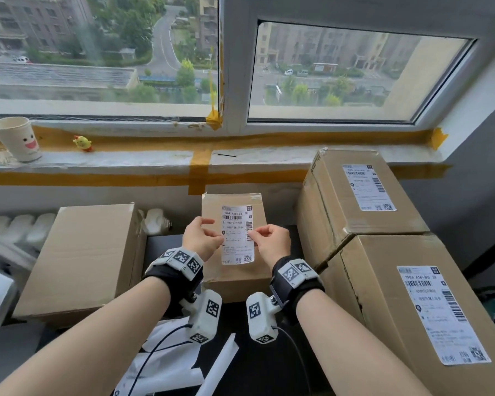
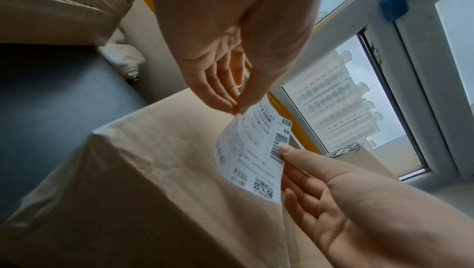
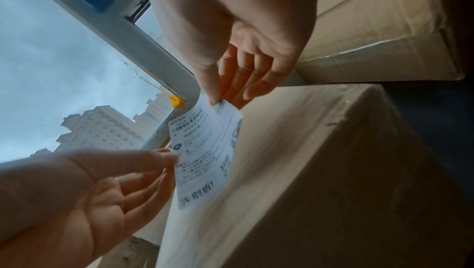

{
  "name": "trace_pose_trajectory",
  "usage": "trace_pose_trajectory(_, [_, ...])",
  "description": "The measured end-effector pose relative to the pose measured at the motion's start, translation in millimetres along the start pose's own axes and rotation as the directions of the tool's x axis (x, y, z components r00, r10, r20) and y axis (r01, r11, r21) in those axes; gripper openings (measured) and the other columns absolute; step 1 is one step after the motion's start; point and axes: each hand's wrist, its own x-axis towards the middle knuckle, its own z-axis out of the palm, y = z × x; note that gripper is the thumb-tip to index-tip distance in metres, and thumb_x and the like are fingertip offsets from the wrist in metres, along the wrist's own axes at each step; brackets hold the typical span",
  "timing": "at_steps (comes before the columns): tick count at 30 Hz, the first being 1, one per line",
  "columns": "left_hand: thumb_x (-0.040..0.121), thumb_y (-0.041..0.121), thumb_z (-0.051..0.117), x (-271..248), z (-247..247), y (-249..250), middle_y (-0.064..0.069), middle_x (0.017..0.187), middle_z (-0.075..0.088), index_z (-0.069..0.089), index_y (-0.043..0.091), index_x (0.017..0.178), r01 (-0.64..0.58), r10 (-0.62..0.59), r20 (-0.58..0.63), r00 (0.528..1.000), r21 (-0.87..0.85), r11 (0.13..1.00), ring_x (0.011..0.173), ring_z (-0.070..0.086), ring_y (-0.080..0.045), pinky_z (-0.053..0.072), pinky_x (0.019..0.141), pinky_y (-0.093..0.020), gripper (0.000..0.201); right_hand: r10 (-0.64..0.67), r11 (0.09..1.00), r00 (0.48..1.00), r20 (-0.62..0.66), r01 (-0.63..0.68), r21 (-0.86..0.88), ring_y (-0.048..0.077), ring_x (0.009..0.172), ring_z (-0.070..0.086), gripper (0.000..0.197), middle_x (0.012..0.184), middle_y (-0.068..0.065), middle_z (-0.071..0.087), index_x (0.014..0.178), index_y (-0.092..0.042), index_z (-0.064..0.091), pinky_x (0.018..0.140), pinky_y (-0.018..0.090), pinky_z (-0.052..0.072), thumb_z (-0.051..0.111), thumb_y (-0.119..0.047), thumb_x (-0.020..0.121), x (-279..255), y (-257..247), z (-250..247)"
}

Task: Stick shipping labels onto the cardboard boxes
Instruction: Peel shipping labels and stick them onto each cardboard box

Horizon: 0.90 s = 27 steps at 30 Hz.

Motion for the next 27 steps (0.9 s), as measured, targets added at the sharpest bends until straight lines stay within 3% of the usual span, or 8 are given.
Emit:
trace_pose_trajectory(7, [0.075,0.001,0.069,17,8,-2,0.001,0.073,0.063,0.050,0.015,0.101,0.021,-0.013,-0.067,0.998,0.117,0.993,0.080,0.064,-0.019,0.053,0.078,-0.035,0.036,-0.036,0.968,0.998,0.044,0.046,-0.247,0.013,0.078,0.060,0.013,0.081,-0.004,0.062,0.081,-0.018,0.059,0.073,0.024,0.048,0.072,-0.020,0.079,16,-5,0])
trace_pose_trajectory(9, [0.075,0.003,0.069,18,8,-3,0.002,0.073,0.062,0.049,0.014,0.100,0.026,-0.014,-0.078,0.997,0.150,0.988,0.080,0.062,-0.018,0.052,0.075,-0.033,0.034,-0.031,0.960,0.998,0.056,0.045,-0.275,0.014,0.080,0.061,0.015,0.079,-0.005,0.061,0.082,-0.019,0.058,0.073,0.025,0.049,0.073,-0.020,0.079,20,-6,2])
trace_pose_trajectory(14, [0.075,0.006,0.071,19,6,-5,0.005,0.072,0.059,0.048,0.014,0.097,0.038,-0.018,-0.102,0.995,0.197,0.980,0.084,0.061,-0.019,0.053,0.082,-0.037,0.033,-0.017,0.944,0.997,0.070,0.039,-0.328,0.014,0.081,0.060,0.017,0.085,-0.003,0.064,0.088,-0.017,0.059,0.069,0.023,0.045,0.073,-0.021,0.080,20,-6,6])
trace_pose_trajectory(27, [0.076,0.003,0.067,17,9,-3,0.006,0.074,0.055,0.051,0.013,0.095,0.004,0.024,-0.081,0.996,0.331,0.944,0.080,0.057,-0.018,0.050,0.077,-0.032,0.027,-0.048,0.866,0.995,0.087,0.085,-0.492,0.018,0.086,0.062,0.022,0.098,0.002,0.069,0.099,-0.017,0.058,0.067,0.024,0.042,0.070,-0.024,0.082,17,-9,9])
